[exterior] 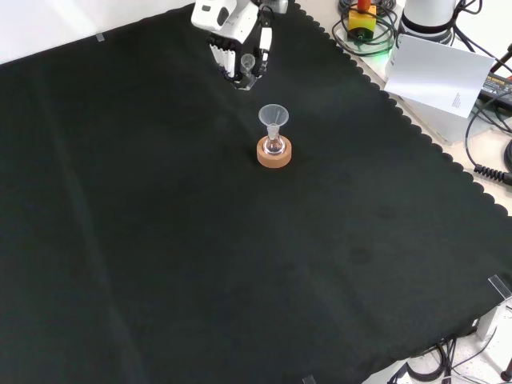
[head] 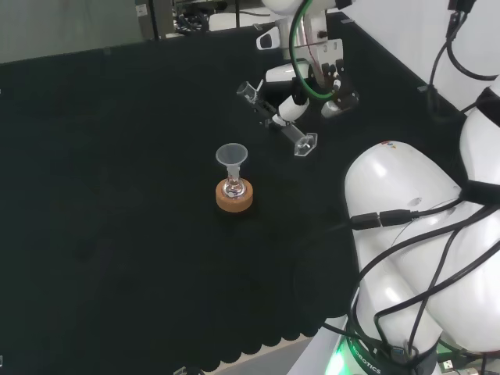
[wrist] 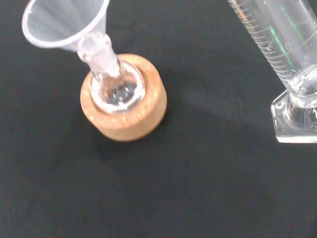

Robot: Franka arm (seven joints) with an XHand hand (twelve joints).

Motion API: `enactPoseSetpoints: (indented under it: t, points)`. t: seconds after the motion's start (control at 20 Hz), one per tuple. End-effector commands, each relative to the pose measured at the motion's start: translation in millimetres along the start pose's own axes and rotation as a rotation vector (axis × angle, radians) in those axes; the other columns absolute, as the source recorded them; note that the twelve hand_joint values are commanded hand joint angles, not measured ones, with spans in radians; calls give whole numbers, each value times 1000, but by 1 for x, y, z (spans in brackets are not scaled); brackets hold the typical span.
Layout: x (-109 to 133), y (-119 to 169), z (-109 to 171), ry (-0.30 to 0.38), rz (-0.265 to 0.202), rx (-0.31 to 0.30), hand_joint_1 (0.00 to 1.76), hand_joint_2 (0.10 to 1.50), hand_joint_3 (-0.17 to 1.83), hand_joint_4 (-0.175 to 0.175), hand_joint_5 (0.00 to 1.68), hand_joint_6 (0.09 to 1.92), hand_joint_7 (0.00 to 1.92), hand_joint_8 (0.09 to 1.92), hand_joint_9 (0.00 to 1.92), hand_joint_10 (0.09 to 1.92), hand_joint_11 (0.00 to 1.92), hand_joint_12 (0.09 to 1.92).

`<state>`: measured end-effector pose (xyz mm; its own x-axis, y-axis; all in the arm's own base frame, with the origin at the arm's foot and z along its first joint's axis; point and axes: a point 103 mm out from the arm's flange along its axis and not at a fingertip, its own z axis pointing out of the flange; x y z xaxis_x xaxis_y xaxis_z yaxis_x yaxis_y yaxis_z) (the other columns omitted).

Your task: Put the graduated cylinder back on the table.

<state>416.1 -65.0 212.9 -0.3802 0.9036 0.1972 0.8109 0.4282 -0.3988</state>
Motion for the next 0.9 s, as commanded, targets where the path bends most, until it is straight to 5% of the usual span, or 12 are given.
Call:
enactPoseSetpoints:
  t: [0.05, 0.9]
  points:
    - [-19, 20, 8, 101, -25, -189, 1121, 1140, -4, -109, 950, 1066, 1169, 388, 1382, 87, 1231, 756]
    - [-36, 68, 18, 237, -60, -343, 1121, 1140, -4, -109, 950, 1066, 1160, 385, 1373, 87, 1228, 757]
